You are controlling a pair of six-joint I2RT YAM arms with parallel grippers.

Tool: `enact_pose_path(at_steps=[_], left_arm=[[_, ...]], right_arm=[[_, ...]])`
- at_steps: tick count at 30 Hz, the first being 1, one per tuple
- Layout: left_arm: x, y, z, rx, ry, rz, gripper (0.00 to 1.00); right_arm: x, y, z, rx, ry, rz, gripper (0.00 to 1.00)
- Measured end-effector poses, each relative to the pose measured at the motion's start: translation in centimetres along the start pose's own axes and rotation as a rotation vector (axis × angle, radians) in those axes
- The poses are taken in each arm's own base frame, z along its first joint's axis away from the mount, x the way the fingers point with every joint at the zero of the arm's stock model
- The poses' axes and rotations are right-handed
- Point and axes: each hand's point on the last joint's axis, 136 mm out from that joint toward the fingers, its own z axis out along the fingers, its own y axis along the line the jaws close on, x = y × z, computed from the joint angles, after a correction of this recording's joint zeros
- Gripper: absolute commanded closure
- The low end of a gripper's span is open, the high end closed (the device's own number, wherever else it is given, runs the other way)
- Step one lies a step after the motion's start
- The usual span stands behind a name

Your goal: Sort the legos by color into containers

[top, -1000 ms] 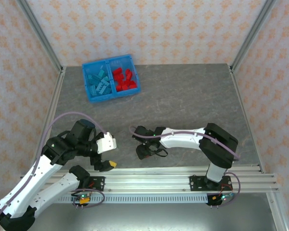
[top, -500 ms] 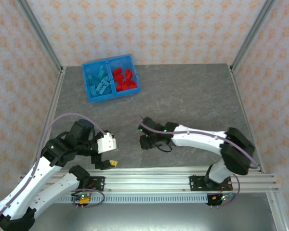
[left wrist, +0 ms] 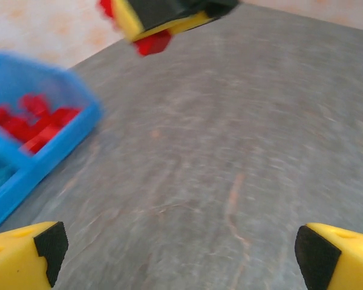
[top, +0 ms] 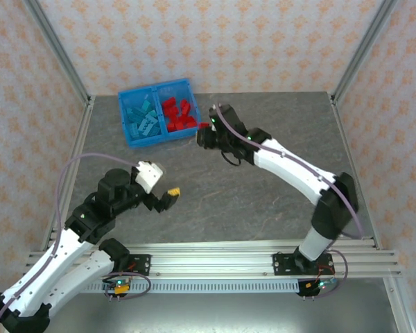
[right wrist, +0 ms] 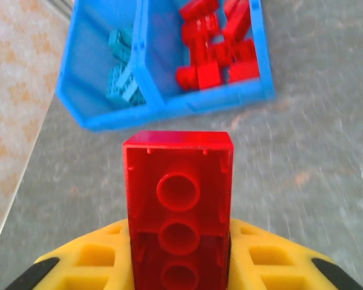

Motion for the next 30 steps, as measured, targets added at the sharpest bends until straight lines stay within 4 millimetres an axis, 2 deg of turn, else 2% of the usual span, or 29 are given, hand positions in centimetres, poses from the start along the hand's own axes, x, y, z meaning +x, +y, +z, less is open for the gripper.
enact_pose_path(at_steps=[4, 6, 10, 13, 17, 20, 24, 28, 30], left_arm=[[-0.9, 2.7, -0.6, -0.155, 0.021, -0.133, 0.0], [-0.6, 3.5, -1.1, -0.205, 0.034, -0.182, 0.0], [0.5, 4.6, -2.2, -0.278, 0.059, -0.238, 0.0], [1.1, 5.3, -3.1, -0.325, 0.066, -0.257, 0.0], [1.5, 5.9, -4.0, -0.371, 0.066, -0.274, 0.0], [1.8, 6.3, -3.9, -0.394, 0.077, -0.287, 0.0], [2.7, 7.1, -3.0, -0.45, 0.086, -0.326, 0.0], [4.8, 8.1, -1.4, -0.535, 0.108, -0.362, 0.0], [5.7, 8.8, -0.8, -0.587, 0.117, -0.365, 0.0]], right_arm=[[-3.4, 1.2, 5.3, 0.028, -0.039, -0.056, 0.69], [-5.1, 1.7, 8.7, 0.044, -0.063, -0.079, 0.69], [-7.2, 1.9, 14.5, 0.064, -0.103, -0.109, 0.68], [-7.1, 1.1, 17.9, 0.069, -0.112, -0.104, 0.64], [-4.7, -0.6, 21.1, 0.064, -0.052, -0.071, 0.6], [-4.0, -1.0, 22.2, 0.044, -0.035, -0.05, 0.51], [-4.3, -0.5, 22.2, 0.024, -0.041, -0.049, 0.39], [-5.0, 0.1, 20.9, 0.015, -0.042, -0.058, 0.36], [-5.5, 0.5, 19.2, 0.019, -0.03, -0.066, 0.34]])
